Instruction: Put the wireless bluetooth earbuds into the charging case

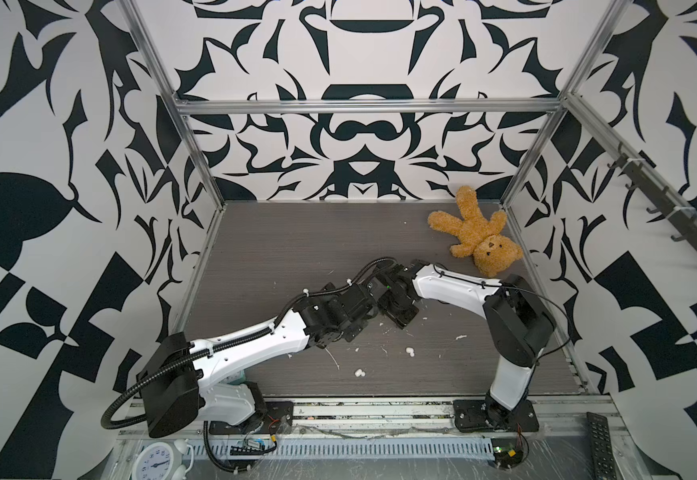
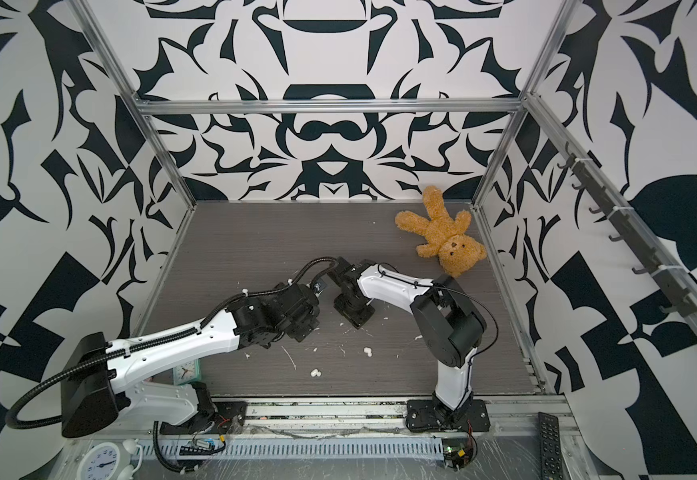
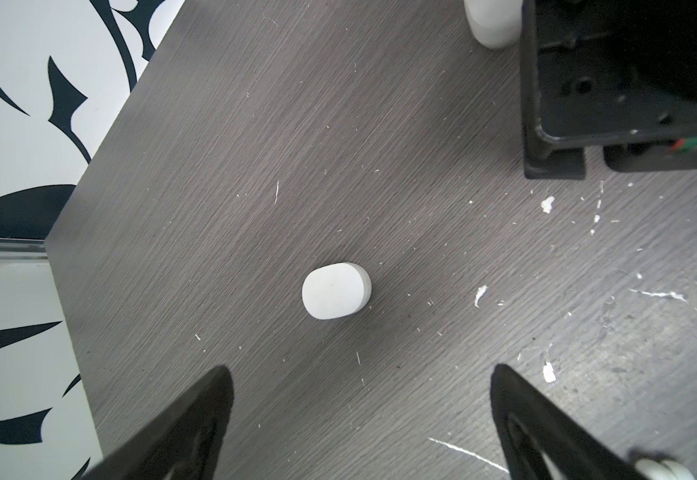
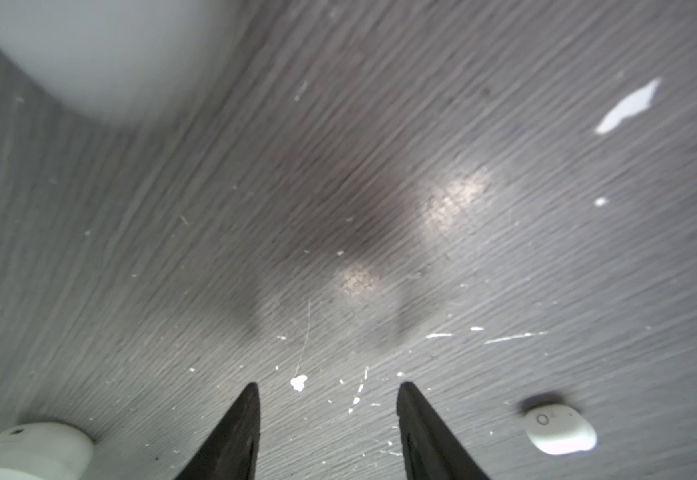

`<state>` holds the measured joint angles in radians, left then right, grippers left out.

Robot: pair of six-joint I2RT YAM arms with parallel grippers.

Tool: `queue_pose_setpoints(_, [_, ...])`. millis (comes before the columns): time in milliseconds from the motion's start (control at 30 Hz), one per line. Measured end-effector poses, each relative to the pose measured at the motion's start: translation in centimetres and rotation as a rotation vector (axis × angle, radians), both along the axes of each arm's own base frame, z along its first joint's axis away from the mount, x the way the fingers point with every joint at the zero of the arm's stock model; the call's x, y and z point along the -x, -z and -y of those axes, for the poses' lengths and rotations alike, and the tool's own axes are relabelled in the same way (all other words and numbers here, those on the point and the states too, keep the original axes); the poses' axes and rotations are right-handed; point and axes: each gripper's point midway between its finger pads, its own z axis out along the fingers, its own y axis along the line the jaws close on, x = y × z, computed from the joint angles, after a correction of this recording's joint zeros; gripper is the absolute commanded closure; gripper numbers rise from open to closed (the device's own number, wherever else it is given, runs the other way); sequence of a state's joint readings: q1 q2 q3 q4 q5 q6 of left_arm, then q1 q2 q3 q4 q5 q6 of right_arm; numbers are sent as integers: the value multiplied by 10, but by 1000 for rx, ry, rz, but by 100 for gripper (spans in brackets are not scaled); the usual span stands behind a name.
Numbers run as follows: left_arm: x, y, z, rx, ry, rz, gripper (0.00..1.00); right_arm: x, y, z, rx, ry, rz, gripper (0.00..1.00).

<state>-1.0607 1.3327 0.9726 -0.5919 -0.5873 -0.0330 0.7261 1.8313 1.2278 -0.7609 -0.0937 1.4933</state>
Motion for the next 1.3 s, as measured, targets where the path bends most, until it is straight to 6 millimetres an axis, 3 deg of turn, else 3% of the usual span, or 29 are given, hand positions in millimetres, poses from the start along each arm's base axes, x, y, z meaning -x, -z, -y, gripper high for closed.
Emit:
queue_pose_setpoints(100, [0,0,0,0,0,0,1,2,0,1,6,-37,-2,39])
queue_pose_setpoints(200, [0,0,0,-2,-1,3,1,1,-4,5,17,-94,-3,30])
queue_pose_setpoints(333, [-3,-5,-3,-4,-13,27,1,-18,-35,8,-35,-172,98,21])
queue_pose_setpoints(533, [-4,-31,-12,55,-35,94,1,-86,-122,25,-74,-310,376,4])
queue_pose_setpoints(633, [-4,-40,-16,75,-44,116,1,-122,-140,45,-5,-373,454,1])
queue_pose_setpoints(800, [-2,-36,-19,54,-60,91,1,-166,-117,70,114,-398,390,0])
queue_pose_setpoints(1033, [-4,-35,-29,65,-115,57,1,-222,-81,72,187,-347,272,1])
queue_pose_setpoints(1300, [-6,-35,-31,89,-137,43,1,-231,-55,99,190,-196,163,1])
